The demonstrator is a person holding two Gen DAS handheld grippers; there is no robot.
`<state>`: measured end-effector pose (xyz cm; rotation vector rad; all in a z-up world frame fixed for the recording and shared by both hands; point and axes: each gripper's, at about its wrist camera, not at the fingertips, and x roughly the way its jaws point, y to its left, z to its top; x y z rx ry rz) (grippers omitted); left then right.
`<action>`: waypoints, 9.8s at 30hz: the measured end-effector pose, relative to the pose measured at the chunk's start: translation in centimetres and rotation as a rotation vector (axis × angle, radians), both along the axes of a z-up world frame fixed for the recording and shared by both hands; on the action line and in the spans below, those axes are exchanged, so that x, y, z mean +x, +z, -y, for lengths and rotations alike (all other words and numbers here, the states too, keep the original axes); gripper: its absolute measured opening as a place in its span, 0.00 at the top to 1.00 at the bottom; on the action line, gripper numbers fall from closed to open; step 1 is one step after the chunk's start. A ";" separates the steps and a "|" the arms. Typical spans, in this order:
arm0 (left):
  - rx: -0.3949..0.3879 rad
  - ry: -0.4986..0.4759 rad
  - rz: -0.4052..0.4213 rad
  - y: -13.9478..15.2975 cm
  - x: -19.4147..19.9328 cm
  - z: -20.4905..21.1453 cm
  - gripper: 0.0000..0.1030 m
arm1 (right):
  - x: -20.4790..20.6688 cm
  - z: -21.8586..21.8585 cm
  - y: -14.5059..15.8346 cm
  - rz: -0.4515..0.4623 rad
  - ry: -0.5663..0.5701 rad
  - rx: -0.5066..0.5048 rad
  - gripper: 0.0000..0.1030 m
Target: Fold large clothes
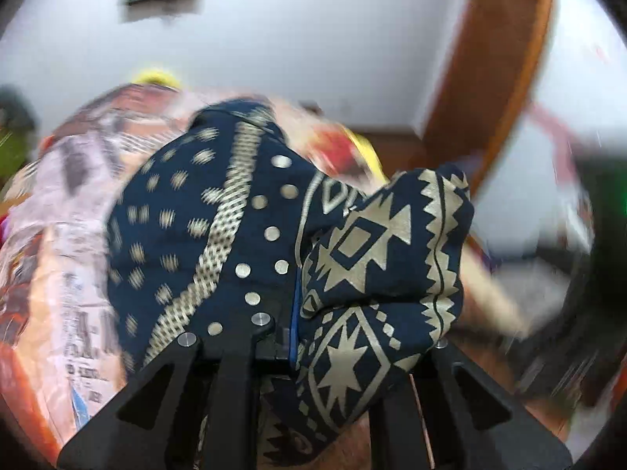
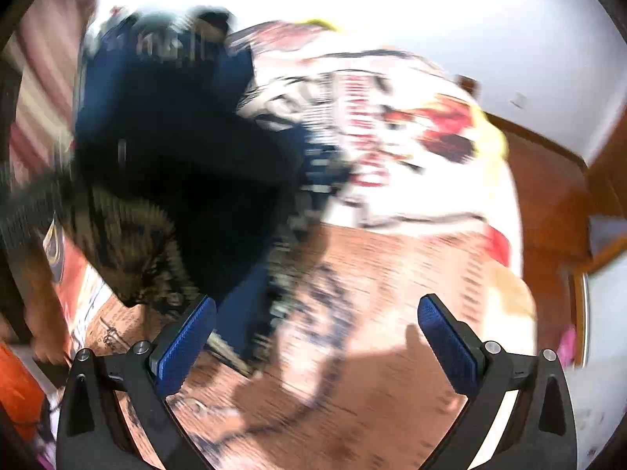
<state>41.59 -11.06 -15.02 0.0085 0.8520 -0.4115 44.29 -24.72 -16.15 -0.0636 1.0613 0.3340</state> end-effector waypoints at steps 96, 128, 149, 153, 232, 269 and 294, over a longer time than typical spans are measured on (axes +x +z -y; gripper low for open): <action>-0.486 0.156 -0.408 -3.8 4.4 -16.1 0.22 | 5.2 -7.8 -6.1 -0.249 0.074 0.506 0.53; -0.501 0.366 -0.232 3.2 -10.5 -35.2 0.22 | -5.3 -28.0 3.9 -0.161 0.321 0.508 0.54; -0.521 0.391 -0.425 -11.4 -10.2 -37.5 0.20 | -2.1 -32.7 -10.1 -0.403 0.333 0.274 0.46; -0.459 0.415 -0.383 -10.2 -11.6 -37.4 0.20 | -3.8 -33.2 -9.1 -0.317 0.381 0.142 0.26; 0.003 0.679 0.634 17.5 -40.8 -20.7 0.09 | -35.3 -17.9 16.7 0.761 0.197 0.367 0.00; 0.006 0.612 0.600 16.7 -39.8 -21.0 0.09 | -34.7 -17.4 16.2 0.741 0.190 0.364 0.00; -0.002 0.564 0.594 16.8 -39.7 -21.7 0.09 | -34.7 -17.3 16.2 0.744 0.181 0.366 0.00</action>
